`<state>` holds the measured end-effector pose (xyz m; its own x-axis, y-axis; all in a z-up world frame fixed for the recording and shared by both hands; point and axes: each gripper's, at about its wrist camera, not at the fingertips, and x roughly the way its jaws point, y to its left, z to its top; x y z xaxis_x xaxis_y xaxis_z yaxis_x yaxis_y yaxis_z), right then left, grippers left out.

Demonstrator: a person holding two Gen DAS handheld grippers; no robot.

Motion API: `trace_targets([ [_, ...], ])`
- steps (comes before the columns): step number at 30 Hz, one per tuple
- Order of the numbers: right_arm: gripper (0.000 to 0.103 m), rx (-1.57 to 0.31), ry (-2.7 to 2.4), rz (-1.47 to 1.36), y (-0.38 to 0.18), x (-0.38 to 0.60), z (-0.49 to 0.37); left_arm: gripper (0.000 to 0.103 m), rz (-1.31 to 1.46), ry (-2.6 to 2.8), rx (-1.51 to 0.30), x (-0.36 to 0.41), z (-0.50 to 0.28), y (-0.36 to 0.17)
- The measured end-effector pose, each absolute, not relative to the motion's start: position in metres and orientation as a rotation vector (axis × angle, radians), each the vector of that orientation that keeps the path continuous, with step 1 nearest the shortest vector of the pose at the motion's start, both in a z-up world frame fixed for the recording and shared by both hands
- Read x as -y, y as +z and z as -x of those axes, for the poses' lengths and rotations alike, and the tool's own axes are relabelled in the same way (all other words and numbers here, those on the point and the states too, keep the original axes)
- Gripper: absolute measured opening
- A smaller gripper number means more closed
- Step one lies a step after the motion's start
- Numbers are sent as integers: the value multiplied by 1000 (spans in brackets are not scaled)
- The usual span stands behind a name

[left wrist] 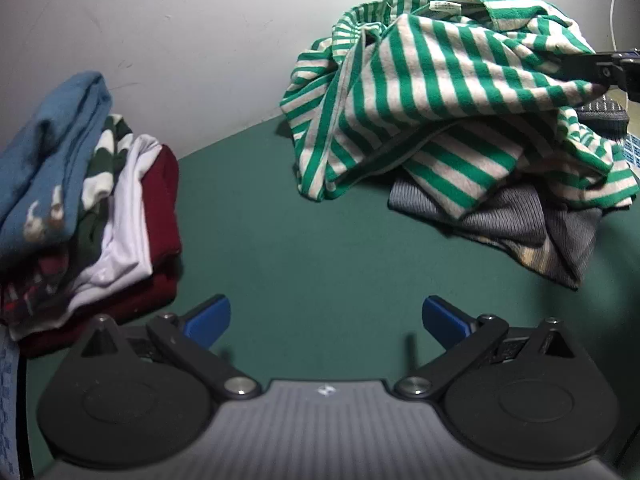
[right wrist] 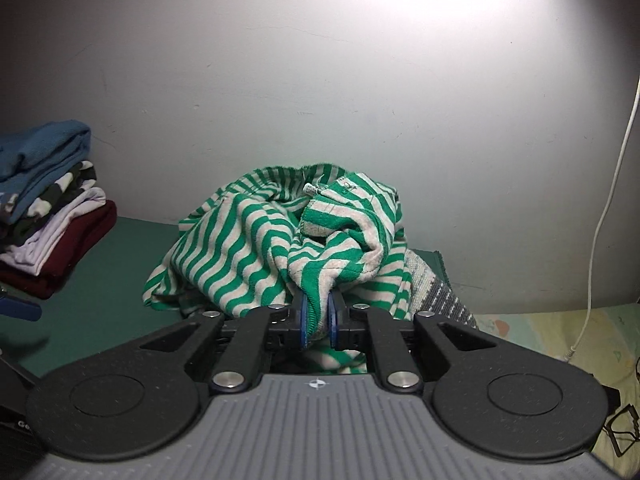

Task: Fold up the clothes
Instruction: 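Reach the right gripper into the striped shirt pile and grasp it, then lift the striped shirt with the right gripper and drag it onto the open table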

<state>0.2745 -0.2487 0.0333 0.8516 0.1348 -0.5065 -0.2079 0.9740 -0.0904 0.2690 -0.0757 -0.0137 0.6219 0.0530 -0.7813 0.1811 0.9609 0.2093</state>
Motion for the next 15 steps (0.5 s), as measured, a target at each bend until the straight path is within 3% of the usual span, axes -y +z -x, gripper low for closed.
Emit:
trace_targets([
  [15,9,-658,245,207,24,213,-114,102,-268,-158,-874,35,-107,-13],
])
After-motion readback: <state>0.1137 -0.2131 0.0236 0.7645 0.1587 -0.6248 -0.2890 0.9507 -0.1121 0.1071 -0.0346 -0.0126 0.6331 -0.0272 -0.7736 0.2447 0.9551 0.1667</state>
